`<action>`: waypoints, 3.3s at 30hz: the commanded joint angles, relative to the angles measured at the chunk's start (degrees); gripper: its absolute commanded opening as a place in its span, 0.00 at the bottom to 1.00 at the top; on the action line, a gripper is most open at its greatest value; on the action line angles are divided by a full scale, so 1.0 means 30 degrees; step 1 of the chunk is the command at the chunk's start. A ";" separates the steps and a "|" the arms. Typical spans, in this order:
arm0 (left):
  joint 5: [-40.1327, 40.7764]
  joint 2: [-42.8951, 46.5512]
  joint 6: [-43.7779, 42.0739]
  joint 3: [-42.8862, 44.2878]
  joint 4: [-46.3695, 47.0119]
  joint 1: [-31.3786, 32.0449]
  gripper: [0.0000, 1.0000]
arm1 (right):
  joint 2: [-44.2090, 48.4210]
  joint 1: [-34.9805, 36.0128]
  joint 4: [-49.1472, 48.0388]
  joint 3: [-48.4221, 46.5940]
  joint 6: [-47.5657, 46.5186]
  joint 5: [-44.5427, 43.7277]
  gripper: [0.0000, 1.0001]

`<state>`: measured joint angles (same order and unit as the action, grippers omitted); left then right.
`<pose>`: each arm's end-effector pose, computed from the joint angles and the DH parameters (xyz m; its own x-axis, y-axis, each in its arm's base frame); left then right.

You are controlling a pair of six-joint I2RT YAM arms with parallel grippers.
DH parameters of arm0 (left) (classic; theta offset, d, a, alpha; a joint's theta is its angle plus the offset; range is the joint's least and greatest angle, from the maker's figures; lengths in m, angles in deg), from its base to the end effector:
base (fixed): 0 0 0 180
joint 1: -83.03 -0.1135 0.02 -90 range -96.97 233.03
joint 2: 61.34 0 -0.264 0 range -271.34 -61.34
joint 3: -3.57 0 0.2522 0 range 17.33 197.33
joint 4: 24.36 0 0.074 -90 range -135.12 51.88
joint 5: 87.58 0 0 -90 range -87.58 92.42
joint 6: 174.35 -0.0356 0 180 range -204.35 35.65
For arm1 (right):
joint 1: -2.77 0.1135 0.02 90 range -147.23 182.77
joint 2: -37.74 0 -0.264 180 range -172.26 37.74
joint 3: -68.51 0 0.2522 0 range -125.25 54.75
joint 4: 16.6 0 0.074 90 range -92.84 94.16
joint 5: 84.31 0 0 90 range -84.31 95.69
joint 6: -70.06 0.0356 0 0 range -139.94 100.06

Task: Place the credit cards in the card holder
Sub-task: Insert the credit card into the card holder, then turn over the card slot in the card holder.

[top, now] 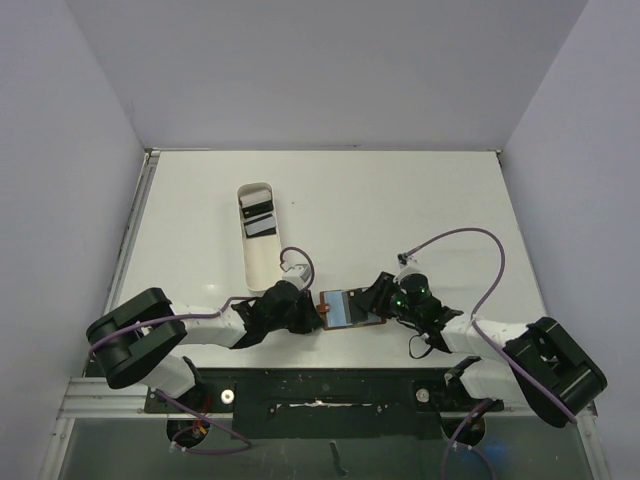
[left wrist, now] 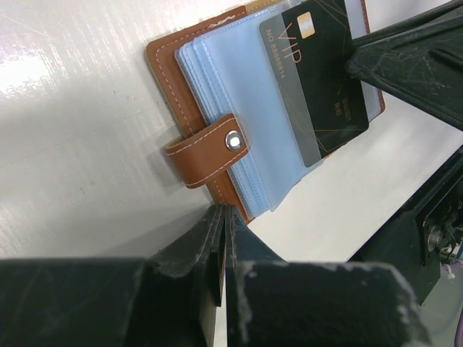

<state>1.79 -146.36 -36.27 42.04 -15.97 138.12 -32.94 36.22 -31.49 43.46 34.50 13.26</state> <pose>0.1466 -0.2107 0.1257 -0.8501 -0.0820 -0.5203 0.2880 0.7546 -0.5896 0.1668 0.1158 0.1265 -0.7694 0.4582 -0.4451 -0.0258 0.6739 0.7384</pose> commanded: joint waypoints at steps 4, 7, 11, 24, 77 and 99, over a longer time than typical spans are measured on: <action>0.0440 0.0315 0.0001 0.0516 0.0164 0.0094 0.01 | 0.1601 0.0553 0.5637 -0.1955 -0.1256 -0.2222 0.36; 0.0462 0.0404 0.0002 0.0522 0.0158 0.0094 0.01 | 0.1597 0.0974 0.6477 -0.2429 -0.1559 -0.2743 0.36; 0.0457 0.0284 -0.0029 0.0523 0.0275 0.0102 0.01 | 0.1126 0.1131 0.5818 -0.2493 -0.1652 -0.2562 0.36; 0.0435 -0.0138 -0.0173 0.0728 0.0395 0.0117 0.01 | -0.0734 0.2017 0.2480 -0.2618 -0.1409 -0.0856 0.36; 0.1006 0.0478 -0.0527 0.0877 -0.0263 0.0094 0.02 | -0.1326 0.3767 0.0999 -0.2604 0.0889 -0.1406 0.38; 0.0696 0.2272 0.0590 0.1965 0.0096 0.0123 0.35 | 0.2628 0.3303 0.9951 -0.4578 -0.2404 -0.5791 0.30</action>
<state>4.53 -137.15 -35.20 44.81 -19.27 138.21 -24.46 46.62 -2.68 30.76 29.32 -1.28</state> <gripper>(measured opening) 0.321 0.301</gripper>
